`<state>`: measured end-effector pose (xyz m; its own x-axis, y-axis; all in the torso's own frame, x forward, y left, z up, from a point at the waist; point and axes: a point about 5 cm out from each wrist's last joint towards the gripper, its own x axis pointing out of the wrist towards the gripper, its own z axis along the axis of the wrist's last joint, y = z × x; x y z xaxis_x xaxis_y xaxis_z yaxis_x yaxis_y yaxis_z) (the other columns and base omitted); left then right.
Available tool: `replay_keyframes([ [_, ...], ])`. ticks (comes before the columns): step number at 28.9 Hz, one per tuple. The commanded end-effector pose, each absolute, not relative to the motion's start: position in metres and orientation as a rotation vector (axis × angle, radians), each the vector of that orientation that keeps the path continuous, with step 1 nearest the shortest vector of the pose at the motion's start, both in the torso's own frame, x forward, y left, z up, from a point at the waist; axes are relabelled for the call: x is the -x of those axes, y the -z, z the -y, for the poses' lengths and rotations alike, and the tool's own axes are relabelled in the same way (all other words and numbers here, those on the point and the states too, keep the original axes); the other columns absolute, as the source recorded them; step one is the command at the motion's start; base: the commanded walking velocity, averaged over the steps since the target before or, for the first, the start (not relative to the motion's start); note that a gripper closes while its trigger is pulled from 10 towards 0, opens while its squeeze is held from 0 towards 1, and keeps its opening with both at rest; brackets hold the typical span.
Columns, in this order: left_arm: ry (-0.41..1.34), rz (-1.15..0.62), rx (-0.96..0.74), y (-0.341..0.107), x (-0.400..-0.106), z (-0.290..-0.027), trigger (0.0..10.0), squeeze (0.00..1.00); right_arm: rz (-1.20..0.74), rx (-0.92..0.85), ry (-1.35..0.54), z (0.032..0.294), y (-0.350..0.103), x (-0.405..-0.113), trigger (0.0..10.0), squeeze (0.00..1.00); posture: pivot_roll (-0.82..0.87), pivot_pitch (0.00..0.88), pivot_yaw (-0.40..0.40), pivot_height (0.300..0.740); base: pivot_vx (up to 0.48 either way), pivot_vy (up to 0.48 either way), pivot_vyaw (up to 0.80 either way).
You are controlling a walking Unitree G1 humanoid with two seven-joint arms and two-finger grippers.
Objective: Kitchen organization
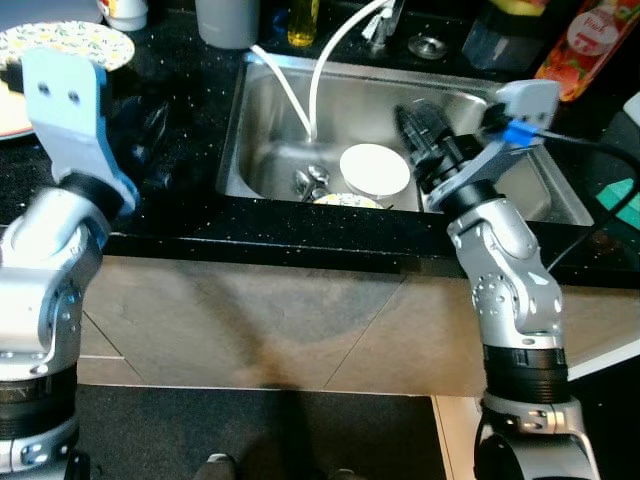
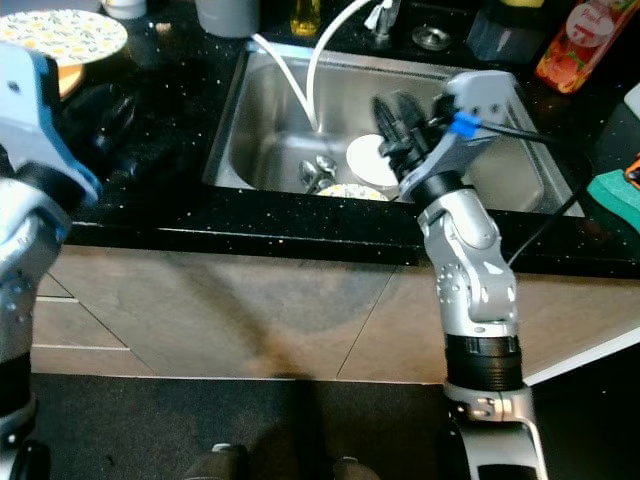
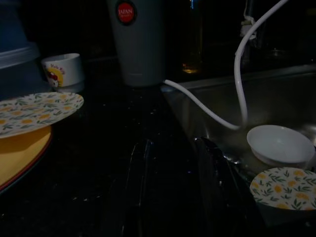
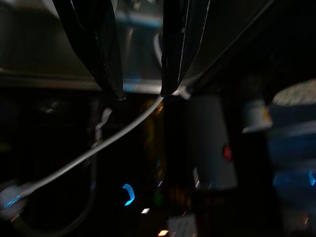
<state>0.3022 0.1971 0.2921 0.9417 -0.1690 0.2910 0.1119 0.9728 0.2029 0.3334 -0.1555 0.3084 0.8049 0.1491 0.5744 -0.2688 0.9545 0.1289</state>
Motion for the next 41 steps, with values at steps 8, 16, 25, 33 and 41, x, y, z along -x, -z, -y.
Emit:
replay_keyframes([
  [8, 0.147, 0.296, -0.169, -0.286, -0.313, -0.187, 10.0, 0.00, 0.594, -0.225, -0.091, 0.167, -0.306, -0.339, 10.0, 0.00, 0.18, 0.070, -0.068, 0.740, 0.000, 0.000, 0.00],
  [16, 0.103, 0.310, -0.161, -0.292, -0.319, -0.194, 10.0, 0.00, 0.586, -0.235, -0.054, 0.171, -0.303, -0.342, 10.0, 0.00, 0.18, 0.070, -0.055, 0.740, 0.000, 0.205, 0.00],
  [25, 0.086, 0.313, -0.157, -0.292, -0.321, -0.198, 10.0, 0.00, 0.581, -0.233, -0.047, 0.172, -0.301, -0.341, 10.0, 0.00, 0.17, 0.076, -0.052, 0.740, 0.000, 0.350, 0.00],
  [33, 0.084, 0.310, -0.164, -0.292, -0.324, -0.197, 10.0, 0.00, 0.580, -0.235, -0.042, 0.173, -0.299, -0.340, 10.0, 0.00, 0.17, 0.079, -0.044, 0.740, 0.000, 0.351, 0.00],
  [41, 0.090, 0.308, -0.164, -0.292, -0.326, -0.196, 10.0, 0.00, 0.579, -0.234, -0.034, 0.175, -0.298, -0.339, 10.0, 0.00, 0.17, 0.080, -0.039, 0.740, 0.000, 0.353, 0.00],
])
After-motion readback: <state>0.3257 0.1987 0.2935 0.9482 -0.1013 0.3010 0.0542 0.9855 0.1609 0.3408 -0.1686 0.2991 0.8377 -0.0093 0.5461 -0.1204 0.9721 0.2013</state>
